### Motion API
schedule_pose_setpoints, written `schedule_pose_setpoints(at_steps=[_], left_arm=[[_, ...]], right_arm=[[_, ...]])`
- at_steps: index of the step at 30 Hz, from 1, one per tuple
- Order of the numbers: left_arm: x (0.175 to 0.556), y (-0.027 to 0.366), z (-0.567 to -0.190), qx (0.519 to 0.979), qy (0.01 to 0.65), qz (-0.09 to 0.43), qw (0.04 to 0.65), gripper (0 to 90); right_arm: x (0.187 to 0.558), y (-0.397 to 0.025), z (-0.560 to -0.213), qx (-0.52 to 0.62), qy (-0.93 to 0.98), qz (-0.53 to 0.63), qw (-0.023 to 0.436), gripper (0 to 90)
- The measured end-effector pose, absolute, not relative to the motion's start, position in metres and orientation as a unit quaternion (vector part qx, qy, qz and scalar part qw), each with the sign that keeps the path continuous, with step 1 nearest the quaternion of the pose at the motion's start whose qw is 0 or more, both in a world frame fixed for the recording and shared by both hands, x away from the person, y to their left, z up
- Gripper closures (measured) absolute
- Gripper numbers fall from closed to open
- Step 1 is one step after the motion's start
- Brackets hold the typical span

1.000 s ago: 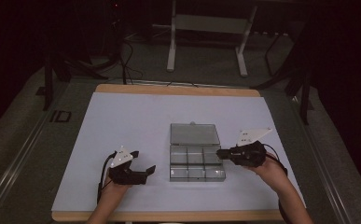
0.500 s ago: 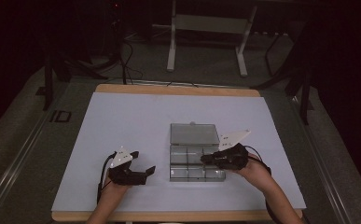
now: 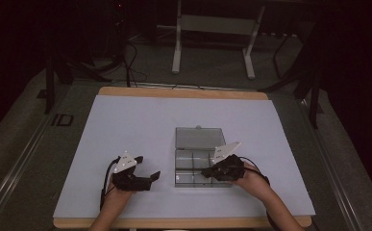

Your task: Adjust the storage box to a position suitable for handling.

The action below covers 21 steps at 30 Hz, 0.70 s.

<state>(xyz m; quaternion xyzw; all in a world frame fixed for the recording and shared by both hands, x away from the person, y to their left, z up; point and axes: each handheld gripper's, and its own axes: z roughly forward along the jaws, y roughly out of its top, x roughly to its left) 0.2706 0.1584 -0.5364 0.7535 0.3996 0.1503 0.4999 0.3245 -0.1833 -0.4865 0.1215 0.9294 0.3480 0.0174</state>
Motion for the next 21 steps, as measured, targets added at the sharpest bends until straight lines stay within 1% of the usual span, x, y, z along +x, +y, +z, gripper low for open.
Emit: schedule_pose_setpoints(at_steps=[12, 13, 18, 21], left_arm=[[0.271, 0.159, -0.537, 0.754, 0.399, 0.150, 0.499, 9.4], [0.271, 0.159, -0.537, 0.754, 0.399, 0.150, 0.500, 9.3], [0.271, 0.158, -0.537, 0.755, 0.399, 0.148, 0.499, 9.3], [0.271, 0.158, -0.537, 0.756, 0.397, 0.147, 0.500, 9.3]], right_arm=[[0.327, -0.181, -0.499, 0.128, 0.941, 0.311, 0.021, 85.3], [0.328, -0.182, -0.500, 0.128, 0.941, 0.311, 0.020, 79.5], [0.328, -0.185, -0.498, 0.134, 0.938, 0.319, 0.020, 75.0], [0.326, -0.188, -0.493, 0.138, 0.934, 0.328, 0.024, 70.0]])
